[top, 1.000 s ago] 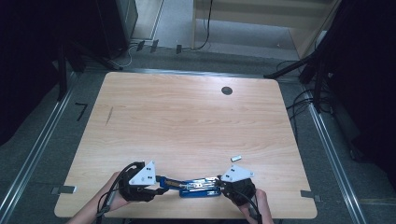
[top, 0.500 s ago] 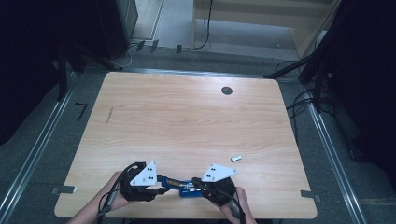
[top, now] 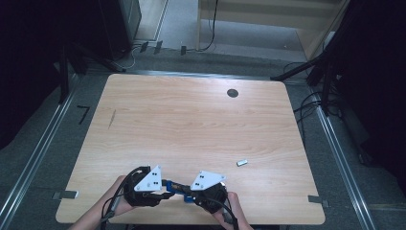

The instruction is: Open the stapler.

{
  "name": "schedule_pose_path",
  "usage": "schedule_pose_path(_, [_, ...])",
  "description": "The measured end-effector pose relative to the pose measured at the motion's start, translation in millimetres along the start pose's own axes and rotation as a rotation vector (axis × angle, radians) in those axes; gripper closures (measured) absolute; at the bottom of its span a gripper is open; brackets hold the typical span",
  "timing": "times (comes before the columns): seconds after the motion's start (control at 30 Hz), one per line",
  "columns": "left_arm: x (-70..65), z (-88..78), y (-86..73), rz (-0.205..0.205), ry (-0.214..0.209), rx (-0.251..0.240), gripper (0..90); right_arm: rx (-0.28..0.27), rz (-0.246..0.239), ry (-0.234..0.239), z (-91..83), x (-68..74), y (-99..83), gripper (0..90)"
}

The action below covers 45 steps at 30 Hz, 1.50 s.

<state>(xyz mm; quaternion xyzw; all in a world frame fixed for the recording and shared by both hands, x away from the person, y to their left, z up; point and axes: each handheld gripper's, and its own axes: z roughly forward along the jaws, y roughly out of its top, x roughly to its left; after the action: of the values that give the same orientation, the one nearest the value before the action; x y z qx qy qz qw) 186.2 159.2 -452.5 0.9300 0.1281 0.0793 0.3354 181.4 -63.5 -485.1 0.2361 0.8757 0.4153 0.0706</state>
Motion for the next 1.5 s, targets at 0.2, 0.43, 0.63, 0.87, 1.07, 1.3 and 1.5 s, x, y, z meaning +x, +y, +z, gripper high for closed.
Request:
schedule_pose_path(0.2, [0.9,0.2,-0.9,0.006,-0.003,0.005,66.1,0.018,-0.019,0.012,0.9,-1.6,-0.1,90.0])
schedule_pose_path(0.43, [1.9,1.0,-2.6,0.003,0.000,0.024,65.2,0.062,-0.015,0.014,3.6,-1.9,0.7,90.0])
schedule_pose_path(0.63, [1.9,0.8,-2.3,0.006,0.000,0.031,64.0,0.068,-0.024,0.007,4.2,-1.0,0.9,90.0])
schedule_pose_path(0.87, [0.4,-2.6,0.7,0.014,-0.008,0.026,56.1,0.070,-0.019,0.012,4.0,-1.6,0.3,90.0])
schedule_pose_path(1.07, [0.5,-11.1,4.3,0.005,-0.014,-0.022,49.8,0.070,-0.015,0.012,4.2,-1.9,-0.1,90.0])
schedule_pose_path(1.3, [-0.3,-21.6,7.8,-0.006,0.019,-0.115,59.0,0.062,-0.015,0.007,5.5,-1.6,-0.9,90.0])
schedule_pose_path(1.5, [-1.5,-14.1,8.7,-0.008,0.048,-0.111,73.4,0.061,-0.016,0.006,5.4,-1.5,-1.4,90.0])
